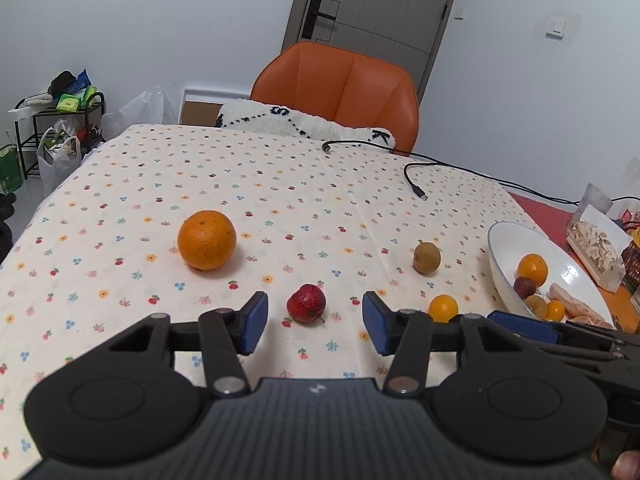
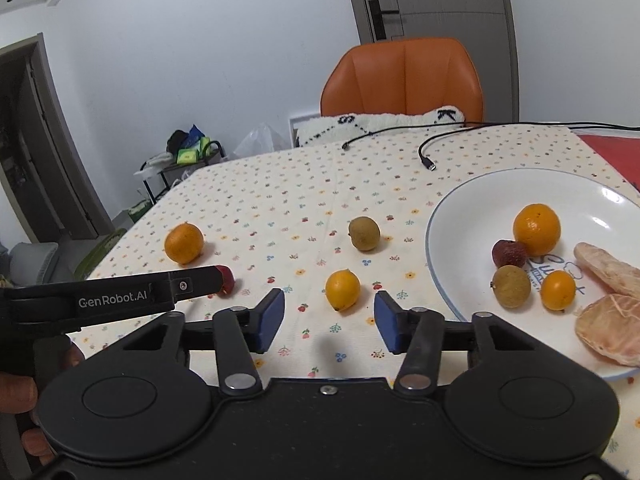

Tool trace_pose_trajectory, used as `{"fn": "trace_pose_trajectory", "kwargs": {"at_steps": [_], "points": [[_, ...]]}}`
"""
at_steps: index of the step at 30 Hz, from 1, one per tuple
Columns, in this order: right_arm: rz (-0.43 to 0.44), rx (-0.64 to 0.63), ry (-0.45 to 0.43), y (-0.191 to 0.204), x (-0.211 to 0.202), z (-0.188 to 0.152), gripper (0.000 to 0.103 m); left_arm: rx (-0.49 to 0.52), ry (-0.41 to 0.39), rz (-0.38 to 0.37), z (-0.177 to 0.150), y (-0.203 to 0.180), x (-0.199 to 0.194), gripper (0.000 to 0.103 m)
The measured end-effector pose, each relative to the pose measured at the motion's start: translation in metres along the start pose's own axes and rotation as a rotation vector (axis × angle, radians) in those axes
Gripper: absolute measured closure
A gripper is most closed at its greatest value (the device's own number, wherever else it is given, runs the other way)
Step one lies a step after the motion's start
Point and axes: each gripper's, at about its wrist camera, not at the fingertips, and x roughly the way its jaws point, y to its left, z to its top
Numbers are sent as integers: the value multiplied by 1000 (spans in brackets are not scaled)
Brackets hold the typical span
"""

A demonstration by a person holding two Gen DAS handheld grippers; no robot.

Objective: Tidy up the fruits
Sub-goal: 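Grasp the red plum with the left tool while the right tool grasps the yellow kumquat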

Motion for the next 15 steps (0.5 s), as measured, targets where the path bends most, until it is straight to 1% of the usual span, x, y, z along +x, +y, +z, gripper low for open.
{"fn": "trace_pose_trajectory", "kwargs": {"at_steps": [2,5,7,9,11,12,15], "points": [[-8,-4,4,0,4,1,55,-1,7,0,1,-1,5,58],[-12,-13,12,0,10,3,59,-1,16,0,1,-1,10,61],[-16,-20,13,0,14,4,60,-1,19,0,1,-1,13,61],[-24,-29,13,2,17,5,60,2,24,4,0,0,17,63],[-39,-48,9,5,19,5,60,-7,32,2,-1,1,20,70],[-43,-57,9,6,21,5,61,-13,35,1,-2,2,21,71],[-44,-75,25,10,29,6,65,-12,29,-7,-2,2,20,78]]}}
